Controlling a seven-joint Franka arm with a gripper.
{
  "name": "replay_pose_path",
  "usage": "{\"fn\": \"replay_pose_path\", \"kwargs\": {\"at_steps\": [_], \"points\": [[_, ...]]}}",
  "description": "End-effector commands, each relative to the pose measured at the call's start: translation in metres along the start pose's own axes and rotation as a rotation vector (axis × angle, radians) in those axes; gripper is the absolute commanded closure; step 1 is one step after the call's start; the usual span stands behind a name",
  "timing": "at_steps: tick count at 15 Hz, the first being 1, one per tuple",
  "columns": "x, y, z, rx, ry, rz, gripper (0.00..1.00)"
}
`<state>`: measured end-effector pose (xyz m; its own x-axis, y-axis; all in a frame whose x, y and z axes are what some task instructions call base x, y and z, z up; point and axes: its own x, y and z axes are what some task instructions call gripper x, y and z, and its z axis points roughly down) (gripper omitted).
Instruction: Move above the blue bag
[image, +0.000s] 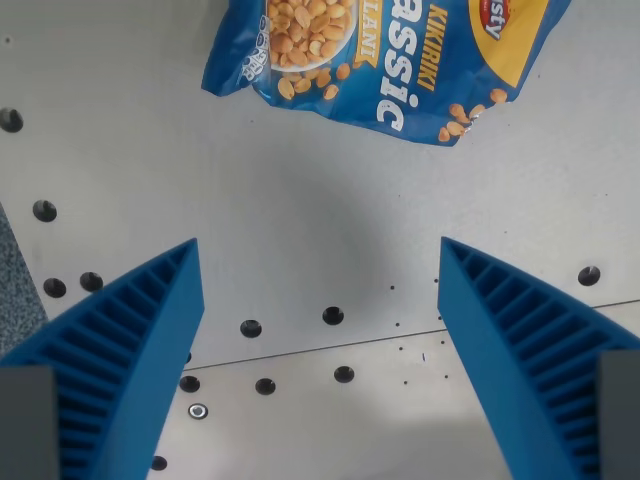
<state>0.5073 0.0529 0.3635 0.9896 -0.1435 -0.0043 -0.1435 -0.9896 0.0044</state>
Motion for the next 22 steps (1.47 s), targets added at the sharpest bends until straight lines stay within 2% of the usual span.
{"fn": "replay_pose_path", "kwargs": {"at_steps": [1, 10, 22], "points": [[0.004, 0.003, 0.004, 0.003, 0.020, -0.022, 0.00], [0.020, 0.014, 0.030, -0.005, 0.040, -0.073, 0.00], [0.050, 0.035, 0.086, -0.010, 0.050, -0.138, 0.00]]}}
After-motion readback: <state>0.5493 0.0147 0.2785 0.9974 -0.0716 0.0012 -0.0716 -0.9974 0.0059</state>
